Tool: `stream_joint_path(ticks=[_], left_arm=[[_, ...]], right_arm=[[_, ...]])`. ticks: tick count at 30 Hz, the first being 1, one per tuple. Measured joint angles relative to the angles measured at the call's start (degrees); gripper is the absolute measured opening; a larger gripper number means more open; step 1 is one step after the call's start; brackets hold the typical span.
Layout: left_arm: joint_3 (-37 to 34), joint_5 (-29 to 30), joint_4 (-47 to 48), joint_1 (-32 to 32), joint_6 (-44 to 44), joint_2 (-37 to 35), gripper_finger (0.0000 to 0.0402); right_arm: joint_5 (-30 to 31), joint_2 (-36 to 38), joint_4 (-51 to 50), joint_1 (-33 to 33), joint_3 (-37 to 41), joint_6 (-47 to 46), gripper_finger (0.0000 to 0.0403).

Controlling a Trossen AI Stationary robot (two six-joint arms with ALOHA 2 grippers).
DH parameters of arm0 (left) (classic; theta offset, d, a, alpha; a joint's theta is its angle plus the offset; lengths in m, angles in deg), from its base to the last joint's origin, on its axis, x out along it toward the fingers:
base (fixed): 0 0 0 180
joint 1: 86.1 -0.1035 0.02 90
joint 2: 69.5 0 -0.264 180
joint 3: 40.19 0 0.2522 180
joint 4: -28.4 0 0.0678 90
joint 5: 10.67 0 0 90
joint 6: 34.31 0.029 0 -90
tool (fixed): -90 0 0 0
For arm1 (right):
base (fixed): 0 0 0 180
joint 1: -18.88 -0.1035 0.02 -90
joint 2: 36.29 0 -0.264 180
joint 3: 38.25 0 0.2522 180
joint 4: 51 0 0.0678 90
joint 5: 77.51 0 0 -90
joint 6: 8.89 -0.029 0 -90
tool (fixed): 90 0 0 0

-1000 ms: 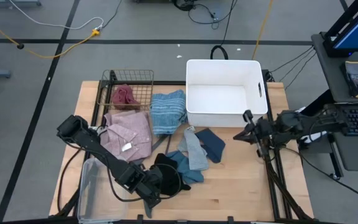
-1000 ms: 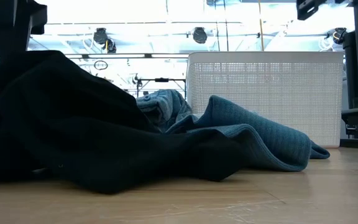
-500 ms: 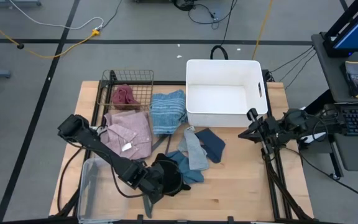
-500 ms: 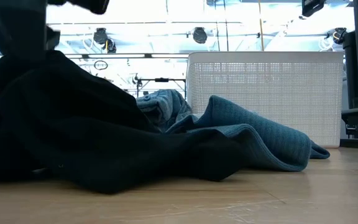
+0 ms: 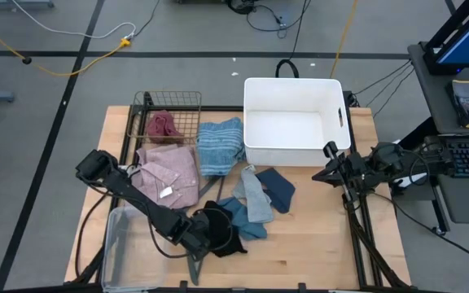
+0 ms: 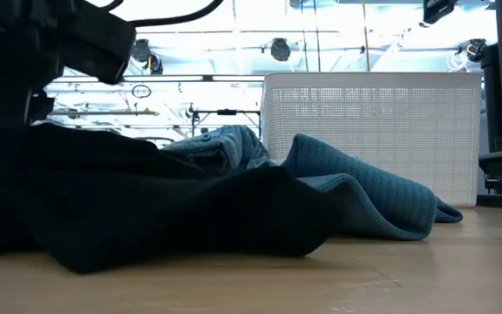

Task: Pick & Place Cloths
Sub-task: Put the black undergarment into the gold wire basket

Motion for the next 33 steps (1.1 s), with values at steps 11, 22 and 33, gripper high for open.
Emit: stream_joint_path(ticks=[11,22,33], left_arm=[[0.0,-0.1,-5.7,-2.5,0.1,-6.2,0.0005],[0.0,9.0,-11.1,-4.0,-6.0,-26.8,0.0002],[0.0,23.7,-39.0,-4.1,9.5,-33.9,0.0001]], right_arm=[[0.1,0.0,1.1,0.0,0.0,0.2,0.0],[0.0,0.0,1.1,0.0,0.0,0.2,0.0],[0.0,0.0,1.0,0.0,0.0,0.2,0.0]])
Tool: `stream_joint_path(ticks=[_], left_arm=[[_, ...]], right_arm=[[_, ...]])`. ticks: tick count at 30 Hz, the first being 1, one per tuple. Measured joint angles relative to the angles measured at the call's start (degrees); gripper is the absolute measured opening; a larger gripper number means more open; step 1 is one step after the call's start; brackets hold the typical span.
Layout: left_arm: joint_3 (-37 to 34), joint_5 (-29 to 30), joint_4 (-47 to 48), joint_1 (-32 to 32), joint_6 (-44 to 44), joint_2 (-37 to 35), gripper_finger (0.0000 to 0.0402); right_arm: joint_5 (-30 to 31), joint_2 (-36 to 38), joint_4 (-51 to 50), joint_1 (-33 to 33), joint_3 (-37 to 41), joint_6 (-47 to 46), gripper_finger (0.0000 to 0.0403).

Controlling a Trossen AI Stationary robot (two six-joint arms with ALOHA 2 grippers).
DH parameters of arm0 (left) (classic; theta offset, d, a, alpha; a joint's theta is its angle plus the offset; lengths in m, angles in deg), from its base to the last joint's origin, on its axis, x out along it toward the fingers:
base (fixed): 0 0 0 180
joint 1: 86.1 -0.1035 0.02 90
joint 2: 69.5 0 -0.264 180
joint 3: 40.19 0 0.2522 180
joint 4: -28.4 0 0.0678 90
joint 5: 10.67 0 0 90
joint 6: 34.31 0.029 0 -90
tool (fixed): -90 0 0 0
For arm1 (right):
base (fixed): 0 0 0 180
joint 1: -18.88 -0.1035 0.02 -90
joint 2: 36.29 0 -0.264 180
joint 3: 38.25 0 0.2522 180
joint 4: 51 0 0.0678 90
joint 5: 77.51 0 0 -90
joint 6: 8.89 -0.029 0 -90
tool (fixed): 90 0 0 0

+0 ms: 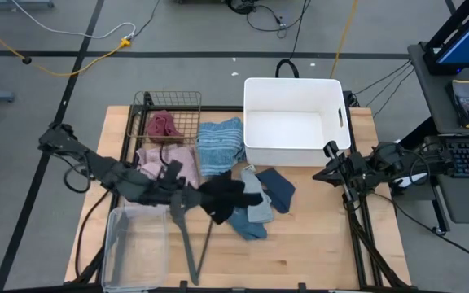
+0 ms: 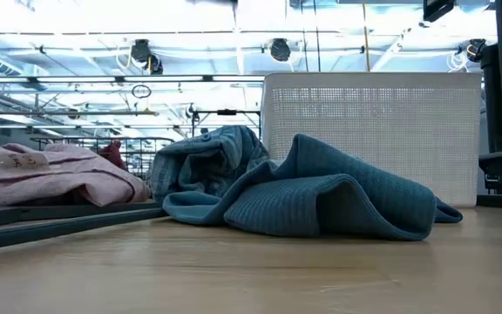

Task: Pick & Place Cloths
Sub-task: Put the black undergarment into the gold wire basket

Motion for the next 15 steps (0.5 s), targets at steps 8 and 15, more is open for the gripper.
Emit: stream_joint_path(ticks=[8,15], left_arm=[[0.0,3.7,-25.4,0.0,21.7,0.4,0.0001],[0.0,9.8,-39.6,-0.5,39.1,0.4,0.0]], right_arm=[[0.0,0.0,-0.1,0.0,0.0,0.0,0.0],[0.0,0.0,-0.1,0.0,0.0,0.0,0.0]])
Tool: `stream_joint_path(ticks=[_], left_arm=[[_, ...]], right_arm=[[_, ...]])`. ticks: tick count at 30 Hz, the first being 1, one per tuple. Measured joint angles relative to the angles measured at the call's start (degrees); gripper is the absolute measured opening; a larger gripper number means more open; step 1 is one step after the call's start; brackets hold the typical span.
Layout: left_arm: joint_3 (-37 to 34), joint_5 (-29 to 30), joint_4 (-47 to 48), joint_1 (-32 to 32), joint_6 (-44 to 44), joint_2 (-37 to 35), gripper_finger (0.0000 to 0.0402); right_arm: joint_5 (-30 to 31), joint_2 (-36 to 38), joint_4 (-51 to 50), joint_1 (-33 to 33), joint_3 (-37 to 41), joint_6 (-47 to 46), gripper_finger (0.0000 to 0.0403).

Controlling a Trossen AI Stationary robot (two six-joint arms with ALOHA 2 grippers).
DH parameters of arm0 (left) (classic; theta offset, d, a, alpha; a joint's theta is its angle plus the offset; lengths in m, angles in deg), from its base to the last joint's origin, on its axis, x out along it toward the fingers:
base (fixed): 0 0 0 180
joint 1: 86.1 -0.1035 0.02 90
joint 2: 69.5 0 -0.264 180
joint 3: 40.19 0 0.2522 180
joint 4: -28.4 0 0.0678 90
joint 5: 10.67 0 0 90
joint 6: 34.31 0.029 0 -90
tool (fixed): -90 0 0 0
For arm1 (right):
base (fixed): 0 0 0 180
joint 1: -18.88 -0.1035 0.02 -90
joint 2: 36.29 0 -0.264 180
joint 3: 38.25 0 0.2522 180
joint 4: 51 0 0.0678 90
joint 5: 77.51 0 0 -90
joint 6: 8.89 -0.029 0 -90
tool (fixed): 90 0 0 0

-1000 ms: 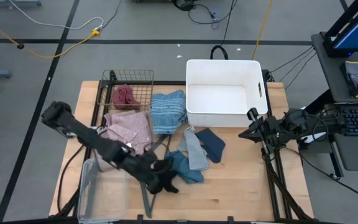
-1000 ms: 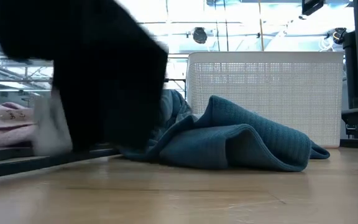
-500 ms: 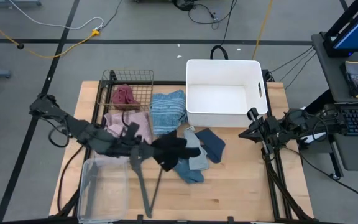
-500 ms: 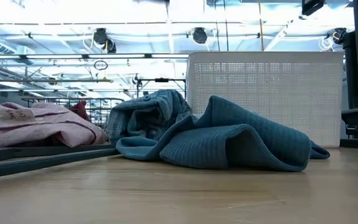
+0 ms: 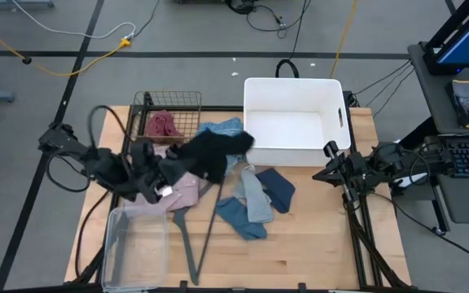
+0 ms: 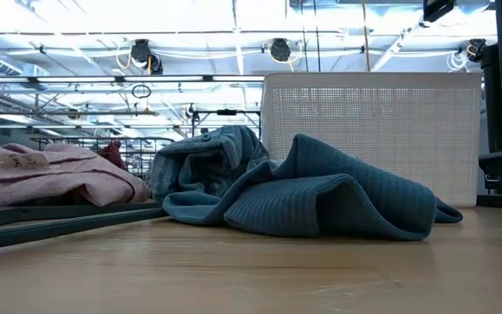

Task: Pick & Place Cloths
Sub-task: Put the black undergarment into the gold wire basket

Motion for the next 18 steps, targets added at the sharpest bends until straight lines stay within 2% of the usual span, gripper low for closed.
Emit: stream_joint_path(ticks=[8,18], left_arm=[[0.0,0.1,-10.7,-4.6,14.5,0.0,0.0],[0.0,0.3,-13.7,-10.6,30.6,0.0,0.0]], right_arm=[[0.0,0.0,0.0,0.0,0.0,0.0,0.0],[0.0,0.0,0.0,0.0,0.0,0.0,0.0]])
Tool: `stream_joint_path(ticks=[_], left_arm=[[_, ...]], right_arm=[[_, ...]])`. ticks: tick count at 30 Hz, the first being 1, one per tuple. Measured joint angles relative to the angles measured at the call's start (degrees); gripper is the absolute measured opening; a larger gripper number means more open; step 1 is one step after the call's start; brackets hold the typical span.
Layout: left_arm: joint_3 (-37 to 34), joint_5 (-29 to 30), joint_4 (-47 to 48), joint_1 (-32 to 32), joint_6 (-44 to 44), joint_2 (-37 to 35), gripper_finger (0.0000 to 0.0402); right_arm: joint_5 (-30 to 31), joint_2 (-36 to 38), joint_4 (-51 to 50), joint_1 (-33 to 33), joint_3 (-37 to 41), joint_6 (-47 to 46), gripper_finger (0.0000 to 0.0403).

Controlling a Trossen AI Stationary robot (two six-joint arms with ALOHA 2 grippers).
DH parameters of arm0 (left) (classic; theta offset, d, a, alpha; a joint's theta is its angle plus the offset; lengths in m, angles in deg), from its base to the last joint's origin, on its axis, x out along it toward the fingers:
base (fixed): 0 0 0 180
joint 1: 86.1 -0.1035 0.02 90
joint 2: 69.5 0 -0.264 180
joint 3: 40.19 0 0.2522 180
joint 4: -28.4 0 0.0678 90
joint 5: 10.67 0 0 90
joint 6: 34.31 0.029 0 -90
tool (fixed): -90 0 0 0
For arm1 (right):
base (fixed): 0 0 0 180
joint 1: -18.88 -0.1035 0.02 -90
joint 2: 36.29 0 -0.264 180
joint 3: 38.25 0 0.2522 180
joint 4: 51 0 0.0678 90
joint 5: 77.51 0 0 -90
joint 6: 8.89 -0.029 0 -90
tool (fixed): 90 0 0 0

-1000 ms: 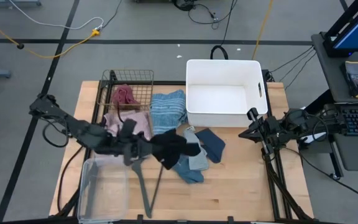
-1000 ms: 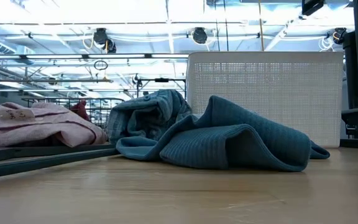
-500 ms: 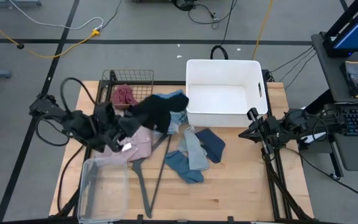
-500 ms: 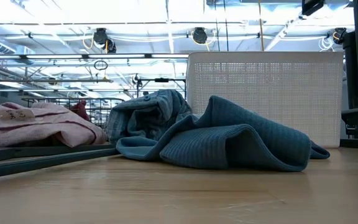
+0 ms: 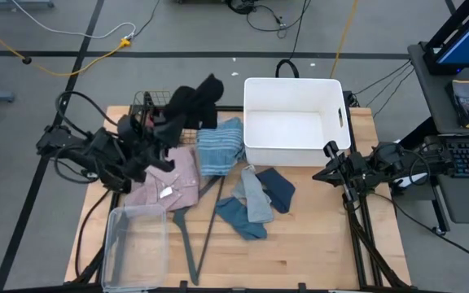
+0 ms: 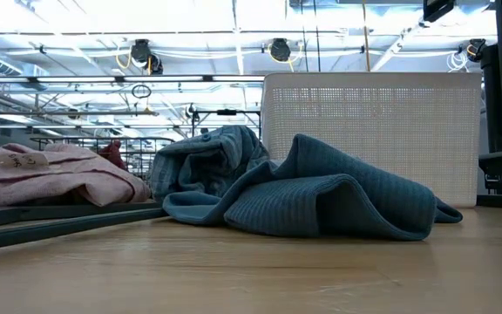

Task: Pick & Place Cloths
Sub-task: Put the black undergarment into the gold wire basket

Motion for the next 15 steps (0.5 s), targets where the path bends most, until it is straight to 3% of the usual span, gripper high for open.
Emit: stream_joint_path(ticks=[5,15], left_arm=[[0.0,3.3,0.0,-1.8,2.9,0.0,0.0],[0.0,3.5,0.2,-4.0,2.9,0.0,0.0]], right_arm=[[0.0,0.0,0.0,0.0,0.0,0.0,0.0],[0.0,0.0,0.0,0.0,0.0,1.1,0.0]])
